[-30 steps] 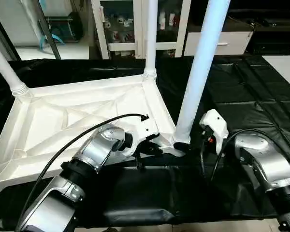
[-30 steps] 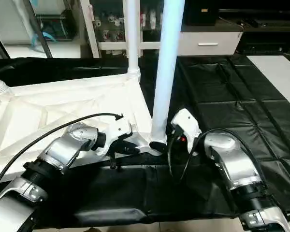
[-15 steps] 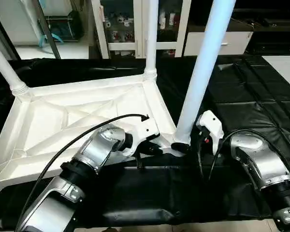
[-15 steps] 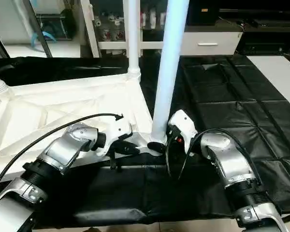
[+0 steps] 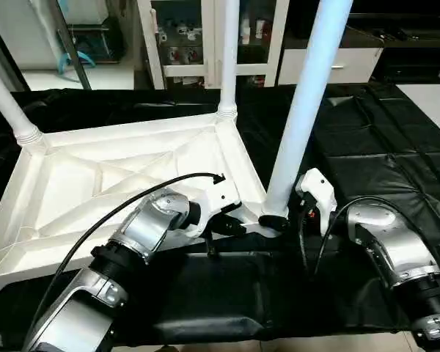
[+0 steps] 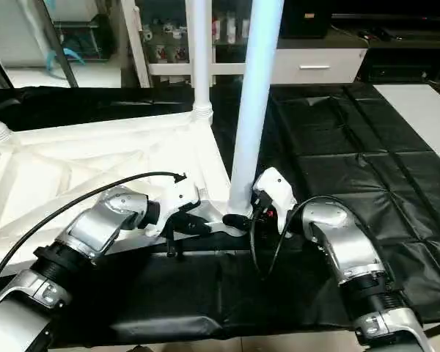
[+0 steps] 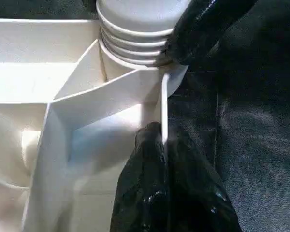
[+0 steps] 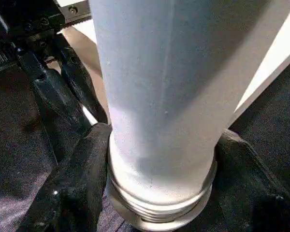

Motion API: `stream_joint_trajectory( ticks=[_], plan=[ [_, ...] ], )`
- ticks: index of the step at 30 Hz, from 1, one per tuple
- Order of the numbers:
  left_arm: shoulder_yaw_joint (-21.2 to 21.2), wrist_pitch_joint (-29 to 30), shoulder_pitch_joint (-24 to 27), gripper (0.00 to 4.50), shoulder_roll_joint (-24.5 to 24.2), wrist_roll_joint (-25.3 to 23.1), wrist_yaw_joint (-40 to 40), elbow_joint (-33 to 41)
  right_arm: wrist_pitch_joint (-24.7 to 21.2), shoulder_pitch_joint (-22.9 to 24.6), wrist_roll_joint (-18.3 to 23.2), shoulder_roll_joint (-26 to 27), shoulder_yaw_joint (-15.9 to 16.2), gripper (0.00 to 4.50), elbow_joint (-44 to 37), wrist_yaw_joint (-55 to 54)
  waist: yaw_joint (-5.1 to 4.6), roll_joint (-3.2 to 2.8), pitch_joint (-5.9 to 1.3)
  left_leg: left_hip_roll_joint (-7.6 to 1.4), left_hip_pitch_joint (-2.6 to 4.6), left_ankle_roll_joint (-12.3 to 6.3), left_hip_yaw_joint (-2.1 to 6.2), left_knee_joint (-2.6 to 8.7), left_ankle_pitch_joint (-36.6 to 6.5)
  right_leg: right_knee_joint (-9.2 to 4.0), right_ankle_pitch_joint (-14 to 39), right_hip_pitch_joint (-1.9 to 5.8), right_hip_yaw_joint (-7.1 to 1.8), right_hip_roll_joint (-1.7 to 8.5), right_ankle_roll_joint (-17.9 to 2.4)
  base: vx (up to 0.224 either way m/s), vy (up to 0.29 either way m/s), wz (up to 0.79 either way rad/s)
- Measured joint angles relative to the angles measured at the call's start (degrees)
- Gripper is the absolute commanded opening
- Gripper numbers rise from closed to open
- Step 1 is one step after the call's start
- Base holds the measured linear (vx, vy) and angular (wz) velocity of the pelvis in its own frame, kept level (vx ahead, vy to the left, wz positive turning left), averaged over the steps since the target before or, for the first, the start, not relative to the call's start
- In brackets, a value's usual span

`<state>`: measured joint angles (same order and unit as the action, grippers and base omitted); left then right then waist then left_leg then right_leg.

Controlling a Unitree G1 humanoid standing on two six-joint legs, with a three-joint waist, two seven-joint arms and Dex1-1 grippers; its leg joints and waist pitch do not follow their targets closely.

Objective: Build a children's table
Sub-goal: Rotate leg to tighten

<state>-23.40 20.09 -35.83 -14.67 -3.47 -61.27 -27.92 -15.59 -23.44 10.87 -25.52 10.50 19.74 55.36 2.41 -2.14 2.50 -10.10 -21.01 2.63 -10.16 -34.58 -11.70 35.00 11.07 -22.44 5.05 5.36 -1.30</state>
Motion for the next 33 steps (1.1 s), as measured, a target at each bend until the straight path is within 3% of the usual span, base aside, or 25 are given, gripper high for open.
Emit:
stream_joint_trajectory(
  ticks=[9,12,16,21,27,29,31,33],
  plan=[
    [3.3,1.1,-1.8,0.00,3.1,-0.7,7.5,-5.4,2.2,-0.1,-1.3,10.9,-3.8,2.67,5.1,-16.2,-1.67,0.34,-0.09,0.02,0.43,0.33,0.00,0.01,-0.2,-0.08,0.2,0.38,-0.02,0.00,0.3,0.000,0.000,0.00],
    [5.0,1.9,-4.2,0.00,5.9,-1.3,14.2,-9.7,4.1,-3.7,-3.3,16.3,-5.3,2.67,11.1,-27.3,-2.75,0.39,-0.06,0.04,0.47,0.36,0.08,0.02,-0.2,-0.25,0.2,0.36,0.02,0.00,0.3,0.000,0.000,0.00],
    [6.8,2.9,-6.4,0.00,9.0,-1.6,21.3,-13.5,6.7,-8.7,-4.8,21.4,-6.7,2.67,19.0,-38.0,-3.45,0.40,-0.08,0.09,0.51,0.36,0.09,0.03,-0.2,-0.30,0.2,0.39,-0.02,0.00,0.3,0.000,0.000,0.00],
    [8.8,3.3,-9.1,0.00,12.1,-1.9,27.8,-17.6,9.9,-14.4,-5.1,25.6,-9.0,2.67,27.7,-48.0,-3.53,0.40,-0.09,0.11,0.45,0.35,0.09,0.21,-0.2,-0.48,-0.1,0.36,-0.01,0.00,-0.1,0.000,0.000,0.00],
    [9.5,3.2,-9.6,0.00,12.3,-1.9,28.9,-18.2,12.7,-16.7,-5.5,26.4,-11.0,2.67,31.9,-47.0,-3.40,0.65,-0.15,0.12,0.42,0.14,0.08,0.46,-0.2,-0.55,-0.1,0.36,0.05,0.00,-0.1,0.000,0.000,0.00],
    [9.5,3.2,-9.6,0.00,12.3,-1.9,28.7,-18.2,13.0,-16.6,-5.4,26.1,-11.3,3.37,32.0,-45.6,-3.33,0.70,-0.13,0.11,0.41,0.12,0.08,0.47,-0.2,-0.57,-0.1,0.36,0.07,0.00,-0.1,0.000,0.000,0.00],
    [9.5,2.9,-9.7,0.00,12.1,-1.9,28.4,-18.3,13.5,-16.5,-4.1,25.6,-11.5,3.39,32.0,-43.0,-3.40,0.70,-0.13,0.11,0.42,0.13,0.07,0.47,-0.2,-0.58,-0.1,0.36,0.07,0.00,-0.1,0.000,0.000,0.00],
    [9.5,2.6,-9.7,0.00,12.1,-2.0,28.2,-18.5,13.6,-16.1,-3.6,25.3,-11.6,3.68,31.6,-41.5,-3.34,0.69,-0.13,0.10,0.43,0.15,0.07,0.49,-0.3,-0.57,-0.1,0.36,0.08,0.00,-0.1,0.000,0.000,0.00]
  ],
)
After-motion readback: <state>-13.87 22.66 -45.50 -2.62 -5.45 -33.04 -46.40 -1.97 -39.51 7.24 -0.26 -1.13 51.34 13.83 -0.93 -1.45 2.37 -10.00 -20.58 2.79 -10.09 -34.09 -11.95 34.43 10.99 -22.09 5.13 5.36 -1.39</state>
